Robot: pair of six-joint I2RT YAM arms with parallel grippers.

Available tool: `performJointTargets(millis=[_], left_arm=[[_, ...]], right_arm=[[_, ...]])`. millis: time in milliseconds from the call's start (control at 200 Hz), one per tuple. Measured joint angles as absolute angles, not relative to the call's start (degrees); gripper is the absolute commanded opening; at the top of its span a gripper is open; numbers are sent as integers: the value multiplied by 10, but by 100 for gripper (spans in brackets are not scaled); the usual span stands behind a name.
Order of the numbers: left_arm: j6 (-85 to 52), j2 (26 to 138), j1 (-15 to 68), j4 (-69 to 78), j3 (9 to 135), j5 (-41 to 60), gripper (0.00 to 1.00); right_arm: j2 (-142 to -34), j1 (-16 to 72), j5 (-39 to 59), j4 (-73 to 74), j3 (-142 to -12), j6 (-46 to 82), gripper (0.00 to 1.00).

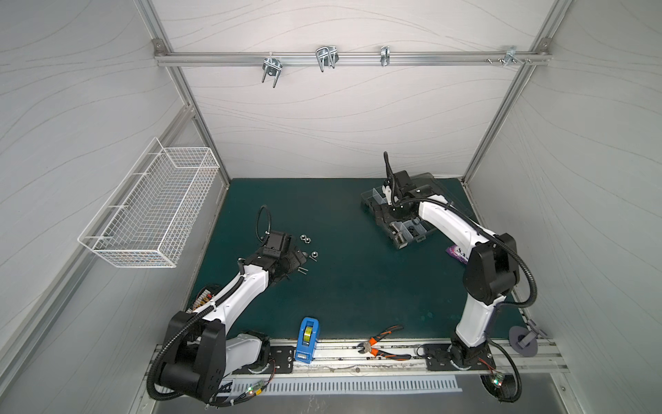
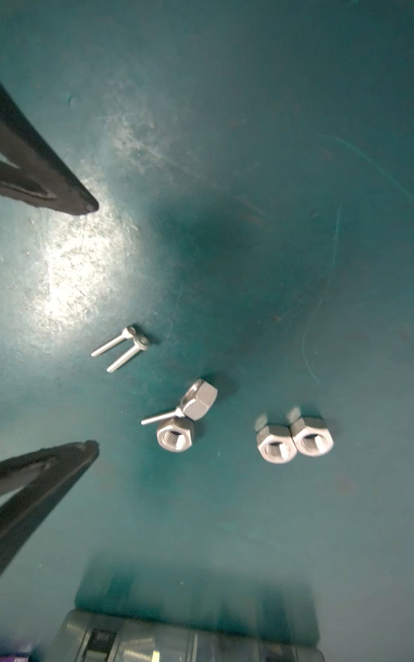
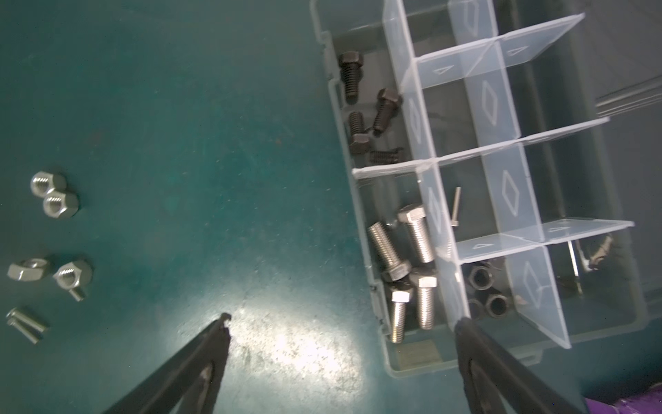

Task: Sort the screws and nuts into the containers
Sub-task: 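Lower the left gripper onto a silver screw while the right gripper hovers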

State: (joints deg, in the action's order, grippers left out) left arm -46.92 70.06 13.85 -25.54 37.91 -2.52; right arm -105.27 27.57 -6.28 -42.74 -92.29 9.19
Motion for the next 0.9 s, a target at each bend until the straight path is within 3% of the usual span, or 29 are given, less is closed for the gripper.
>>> performJointTargets(millis=[35, 135, 295, 530, 730, 900], left_arm=[[-469, 706, 139, -261, 380, -25, 99], [-467, 723, 141, -274, 385, -25, 77], [-472, 744, 152, -282, 391, -24, 57], [-475, 783, 175, -287, 413, -23, 51], [-482, 814, 187, -286, 429, -23, 37], [-485, 848, 193, -286, 445, -23, 34]], right_arm=[[-1053, 275, -63, -425, -920, 92, 99], [-1052, 273, -64, -420, -913, 93, 99], [-1046, 271, -64, -413, -902, 96, 99], [-1036, 271, -64, -406, -893, 97, 99], [-1035, 271, -63, -404, -891, 97, 99], [-1035, 271, -63, -404, -891, 97, 99]])
